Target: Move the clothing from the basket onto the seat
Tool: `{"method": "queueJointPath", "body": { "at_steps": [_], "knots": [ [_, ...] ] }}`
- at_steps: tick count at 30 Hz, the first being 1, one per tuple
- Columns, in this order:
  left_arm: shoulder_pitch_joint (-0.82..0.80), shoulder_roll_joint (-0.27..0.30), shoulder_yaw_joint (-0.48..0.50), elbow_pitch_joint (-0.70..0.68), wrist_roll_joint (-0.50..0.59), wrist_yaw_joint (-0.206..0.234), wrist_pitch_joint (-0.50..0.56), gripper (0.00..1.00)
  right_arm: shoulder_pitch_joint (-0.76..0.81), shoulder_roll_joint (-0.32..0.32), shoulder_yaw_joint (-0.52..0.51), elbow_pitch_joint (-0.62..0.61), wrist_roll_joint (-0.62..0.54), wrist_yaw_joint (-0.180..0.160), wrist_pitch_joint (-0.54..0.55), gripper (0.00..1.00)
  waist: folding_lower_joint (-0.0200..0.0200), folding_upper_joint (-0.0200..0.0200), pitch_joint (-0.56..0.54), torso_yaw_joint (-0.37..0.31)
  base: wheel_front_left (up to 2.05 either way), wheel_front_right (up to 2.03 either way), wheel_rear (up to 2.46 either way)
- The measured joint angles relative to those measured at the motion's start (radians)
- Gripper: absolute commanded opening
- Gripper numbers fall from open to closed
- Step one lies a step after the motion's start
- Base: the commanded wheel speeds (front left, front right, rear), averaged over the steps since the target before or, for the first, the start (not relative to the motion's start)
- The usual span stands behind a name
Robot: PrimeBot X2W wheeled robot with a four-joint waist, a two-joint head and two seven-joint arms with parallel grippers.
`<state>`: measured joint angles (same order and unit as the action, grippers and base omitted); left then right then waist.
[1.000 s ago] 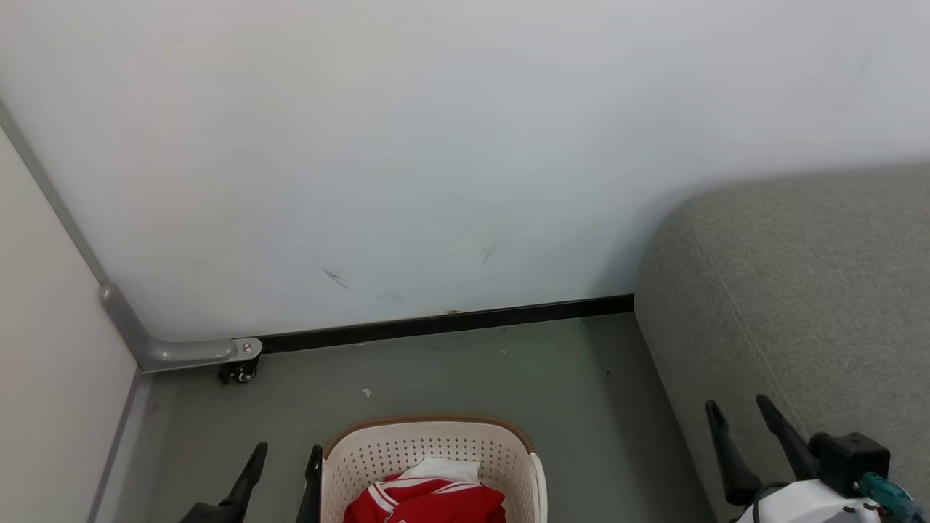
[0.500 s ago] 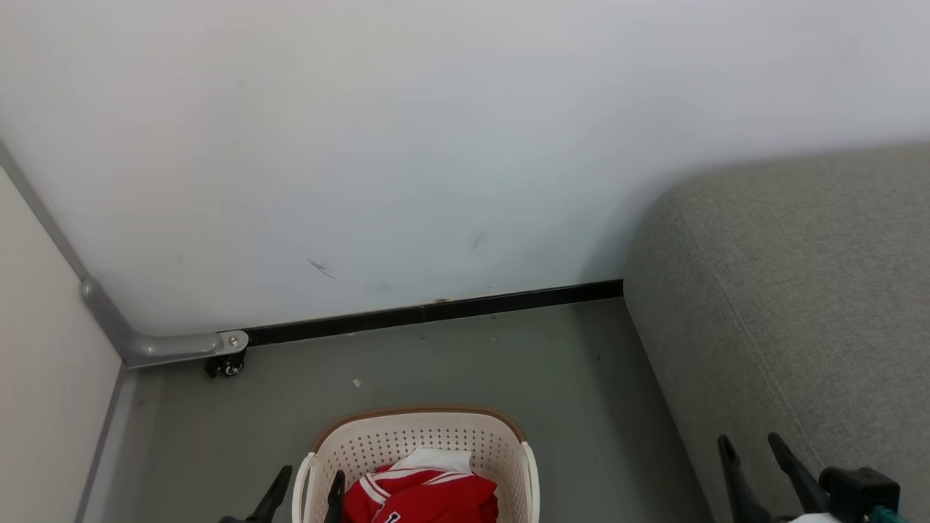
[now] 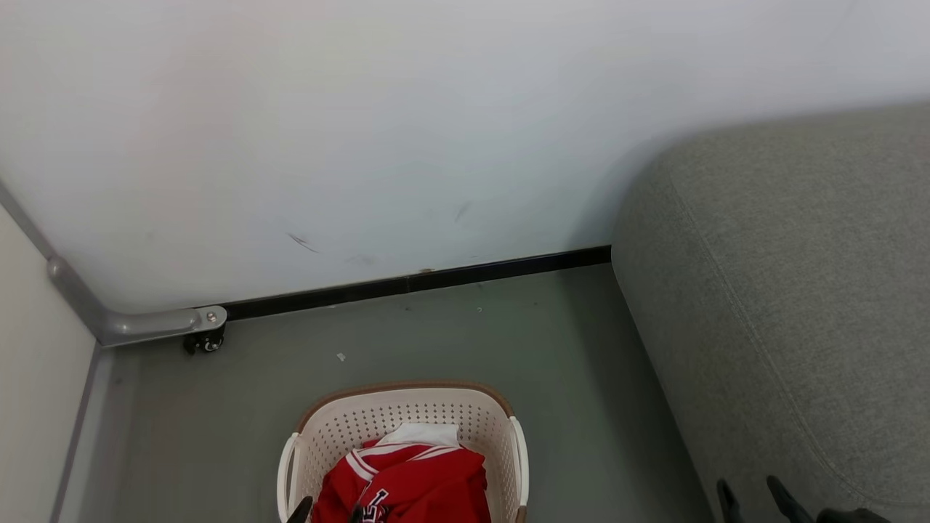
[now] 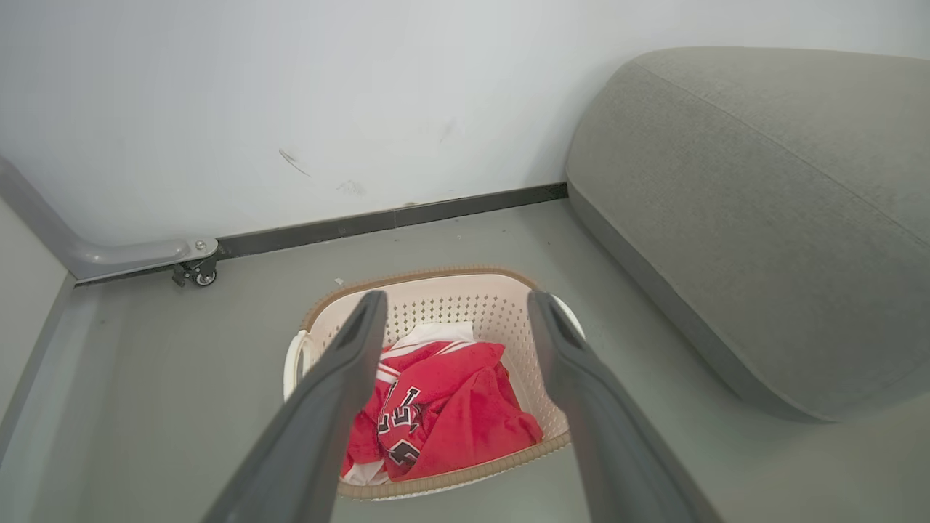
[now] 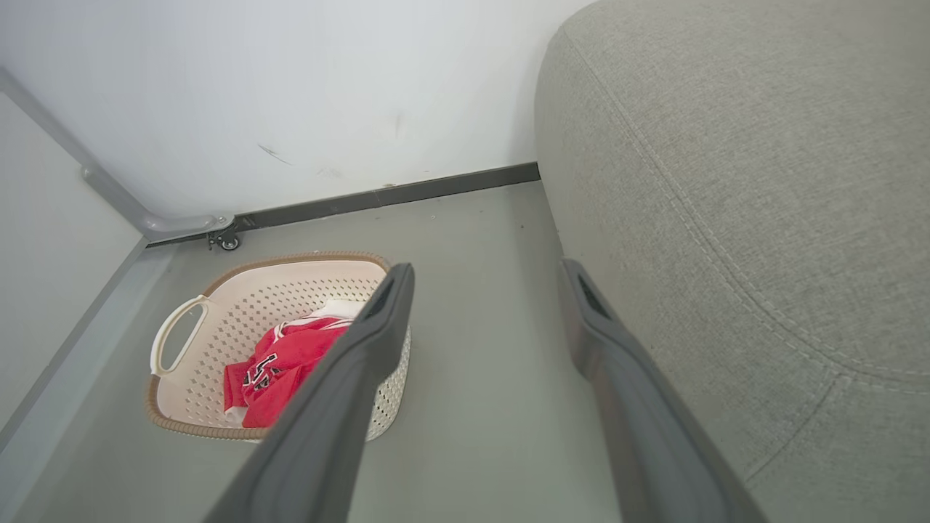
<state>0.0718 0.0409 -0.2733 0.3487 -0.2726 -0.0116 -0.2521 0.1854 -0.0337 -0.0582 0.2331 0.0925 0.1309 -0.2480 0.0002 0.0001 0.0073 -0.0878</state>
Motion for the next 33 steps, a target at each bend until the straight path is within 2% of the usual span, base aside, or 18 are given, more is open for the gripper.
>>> {"method": "queueJointPath", "body": {
  "at_steps": [15, 33],
  "knots": [
    [-0.148, 0.005, -0.033, 0.146, 0.072, -0.011, 0.000, 1.00, 0.017, 0.001, 0.029, -0.110, -0.030, 0.000, 0.000, 1.00, 0.0000, 0.0000, 0.121, -0.036, 0.00, 0.00, 0.00],
    [-0.443, 0.072, -0.106, 0.356, 0.183, -0.062, 0.032, 1.00, 0.007, 0.001, 0.043, -0.269, 0.030, 0.000, 0.000, 1.00, 0.0000, 0.0000, 0.335, -0.103, 0.00, 0.00, 0.00]
  ]
}}
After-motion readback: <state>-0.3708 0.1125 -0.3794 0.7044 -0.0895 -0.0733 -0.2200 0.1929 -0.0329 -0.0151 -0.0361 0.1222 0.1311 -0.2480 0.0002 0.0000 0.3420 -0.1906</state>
